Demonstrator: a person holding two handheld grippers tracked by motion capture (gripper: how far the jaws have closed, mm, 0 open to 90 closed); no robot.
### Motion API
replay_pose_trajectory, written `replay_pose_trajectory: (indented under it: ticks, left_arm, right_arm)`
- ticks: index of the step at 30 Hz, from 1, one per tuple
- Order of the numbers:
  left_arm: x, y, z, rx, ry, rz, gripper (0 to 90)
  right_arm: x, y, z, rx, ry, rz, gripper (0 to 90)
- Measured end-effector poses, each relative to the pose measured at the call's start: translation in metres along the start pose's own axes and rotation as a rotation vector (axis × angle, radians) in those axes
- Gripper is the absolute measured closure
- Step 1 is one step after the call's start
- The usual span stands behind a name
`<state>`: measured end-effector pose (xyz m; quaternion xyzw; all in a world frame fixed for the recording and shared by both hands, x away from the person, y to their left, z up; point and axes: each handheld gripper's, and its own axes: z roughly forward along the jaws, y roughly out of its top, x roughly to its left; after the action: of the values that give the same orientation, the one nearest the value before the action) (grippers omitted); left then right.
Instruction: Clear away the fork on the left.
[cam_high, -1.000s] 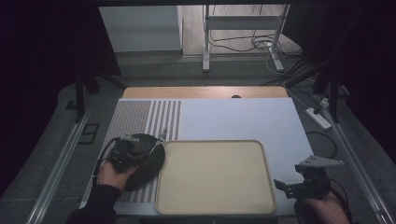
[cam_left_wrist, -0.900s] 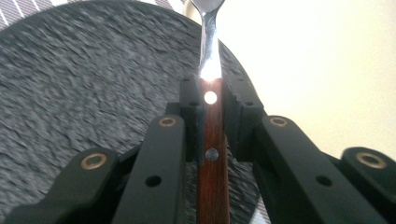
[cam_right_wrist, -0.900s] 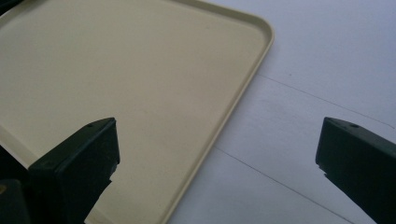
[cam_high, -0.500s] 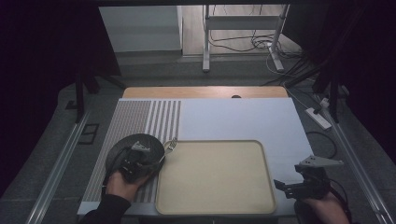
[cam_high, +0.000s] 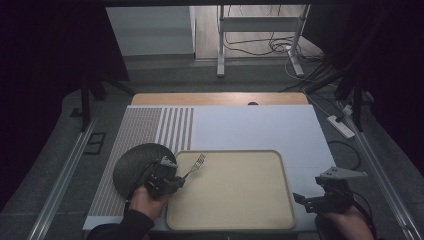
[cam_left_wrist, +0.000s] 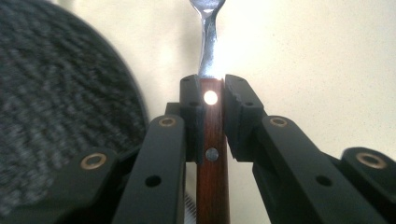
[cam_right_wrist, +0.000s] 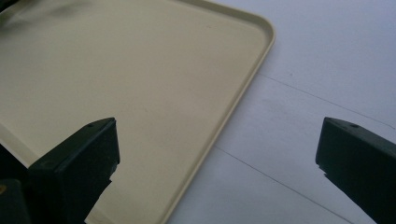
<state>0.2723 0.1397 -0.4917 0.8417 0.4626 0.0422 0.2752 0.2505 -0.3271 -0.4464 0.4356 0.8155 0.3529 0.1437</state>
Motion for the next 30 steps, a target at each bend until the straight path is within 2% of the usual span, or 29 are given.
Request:
replay_pose_trajectory:
  ticks: [4,7,13,14,15,17,18,19,21,22,25,30]
  left_arm:
    - [-0.004,0.006,0.009,0.002,-0.021,0.002,78.0]
    - [-0.007,0.009,0.017,0.015,-0.018,0.014,78.0]
    - [-0.009,0.009,0.033,0.079,-0.017,0.03,77.6]
    - [-0.009,0.008,0.033,0.073,-0.022,0.035,76.6]
    - [-0.008,0.008,0.033,0.075,-0.031,0.035,75.5]
    - [-0.007,0.009,0.032,0.068,-0.042,0.033,64.3]
    - [-0.007,0.01,0.03,0.049,-0.049,0.037,59.3]
    - [-0.007,0.012,0.028,0.029,-0.049,0.04,58.5]
    - [-0.009,0.016,0.025,0.004,-0.042,0.082,64.4]
    - [-0.011,0.018,0.025,0.001,-0.045,0.102,70.7]
    - [-0.014,0.024,0.034,0.017,-0.088,0.126,87.1]
    - [-0.015,0.031,0.049,0.068,-0.1,0.146,89.2]
  right_arm:
    - [0.0,0.0,0.0,0.002,-0.002,-0.002,0.1]
    - [0.0,0.0,0.0,0.001,-0.001,-0.002,0.1]
    - [0.0,0.0,0.0,0.0,0.002,-0.004,0.1]
    - [0.0,0.0,0.0,0.0,0.002,-0.005,0.1]
    - [0.0,0.0,0.0,0.001,0.003,-0.005,0.1]
    - [0.0,0.0,0.0,0.001,0.003,-0.005,0.1]
    - [0.0,0.0,0.0,0.001,0.002,-0.004,0.1]
    - [0.0,0.0,0.0,0.003,0.001,-0.005,0.1]
    - [0.0,0.0,0.0,0.004,0.0,-0.006,0.1]
    - [0.0,0.0,0.0,0.004,-0.001,-0.006,0.1]
    - [0.0,0.0,0.0,0.005,-0.001,-0.005,0.1]
    - [0.0,0.0,0.0,0.004,0.001,-0.004,0.1]
